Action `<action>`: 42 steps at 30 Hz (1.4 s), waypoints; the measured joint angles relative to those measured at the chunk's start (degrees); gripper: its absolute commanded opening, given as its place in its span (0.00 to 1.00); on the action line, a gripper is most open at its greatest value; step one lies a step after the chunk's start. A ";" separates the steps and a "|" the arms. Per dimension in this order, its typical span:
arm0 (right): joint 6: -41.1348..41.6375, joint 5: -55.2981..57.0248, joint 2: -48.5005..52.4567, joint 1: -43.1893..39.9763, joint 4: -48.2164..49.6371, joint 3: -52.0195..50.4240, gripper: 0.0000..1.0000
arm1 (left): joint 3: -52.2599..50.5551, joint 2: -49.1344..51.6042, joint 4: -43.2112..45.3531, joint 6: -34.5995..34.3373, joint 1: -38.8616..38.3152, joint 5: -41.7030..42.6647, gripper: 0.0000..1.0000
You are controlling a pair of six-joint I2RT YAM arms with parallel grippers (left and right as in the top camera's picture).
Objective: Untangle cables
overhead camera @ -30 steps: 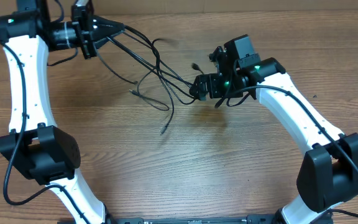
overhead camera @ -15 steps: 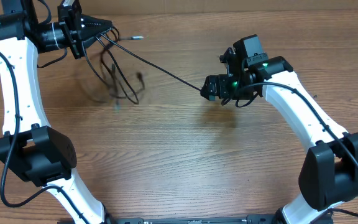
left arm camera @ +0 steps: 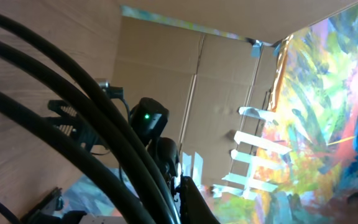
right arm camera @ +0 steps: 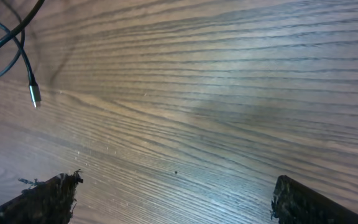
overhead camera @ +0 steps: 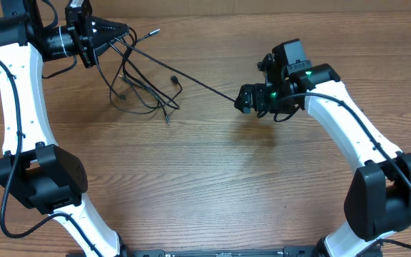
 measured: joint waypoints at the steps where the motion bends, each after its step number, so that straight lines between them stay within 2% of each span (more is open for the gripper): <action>1: 0.59 0.00 0.00 -0.44 0.33 0.00 1.00 | 0.00 0.00 -0.39 0.50 0.00 -0.07 0.04; 8: 0.39 -6.03 0.00 -2.58 6.21 -0.28 1.00 | 0.00 -0.46 -2.32 3.82 0.11 -0.15 0.04; 17: -5.33 -16.24 0.11 -1.70 11.08 -0.48 1.00 | 0.00 -3.02 -2.34 4.59 -2.78 0.44 0.04; 24: -10.86 -19.85 0.22 0.42 11.26 -0.48 1.00 | 0.00 -3.02 -2.34 4.37 -7.82 1.09 0.04; 31: -14.25 -22.36 0.22 2.54 11.23 -0.48 1.00 | 0.00 -3.02 -2.32 4.35 -9.38 1.16 0.04; 42: -15.30 -22.91 0.26 5.31 13.38 -0.48 1.00 | 0.00 -3.02 -2.25 1.66 -15.26 1.33 0.04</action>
